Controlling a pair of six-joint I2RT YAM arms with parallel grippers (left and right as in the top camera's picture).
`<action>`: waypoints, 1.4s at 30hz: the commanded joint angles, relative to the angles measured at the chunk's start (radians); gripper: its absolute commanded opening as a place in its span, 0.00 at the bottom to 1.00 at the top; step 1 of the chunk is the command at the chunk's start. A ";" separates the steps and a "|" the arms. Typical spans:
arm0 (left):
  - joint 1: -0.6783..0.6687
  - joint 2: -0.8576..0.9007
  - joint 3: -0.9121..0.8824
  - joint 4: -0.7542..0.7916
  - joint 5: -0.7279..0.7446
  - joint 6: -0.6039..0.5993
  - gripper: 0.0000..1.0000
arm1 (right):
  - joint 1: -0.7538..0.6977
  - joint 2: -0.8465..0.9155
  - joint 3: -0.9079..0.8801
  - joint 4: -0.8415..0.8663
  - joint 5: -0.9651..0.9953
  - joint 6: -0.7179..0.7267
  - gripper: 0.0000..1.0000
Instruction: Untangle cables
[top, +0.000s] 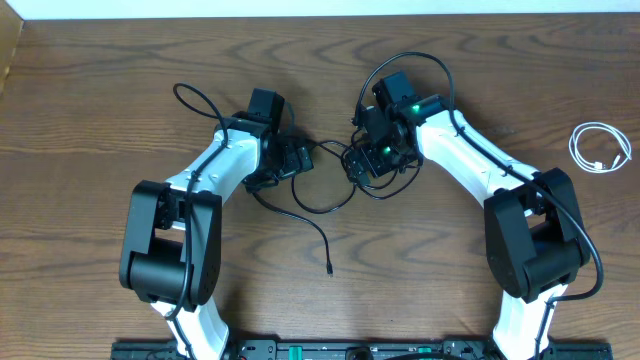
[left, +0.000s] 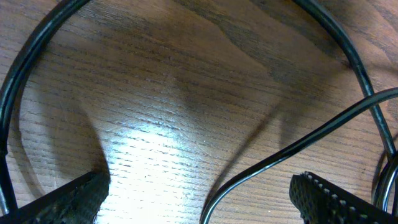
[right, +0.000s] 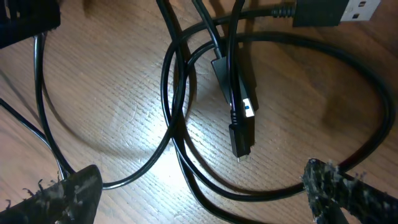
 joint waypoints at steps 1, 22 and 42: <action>0.004 0.004 0.002 -0.002 -0.018 -0.002 0.98 | 0.008 0.007 0.013 0.002 0.002 -0.002 0.99; 0.004 0.004 0.002 -0.002 -0.018 -0.002 0.98 | 0.008 0.007 0.013 0.002 0.001 -0.002 0.99; 0.004 0.004 0.002 -0.002 -0.018 -0.002 0.98 | 0.021 0.007 0.013 0.011 0.035 0.025 0.12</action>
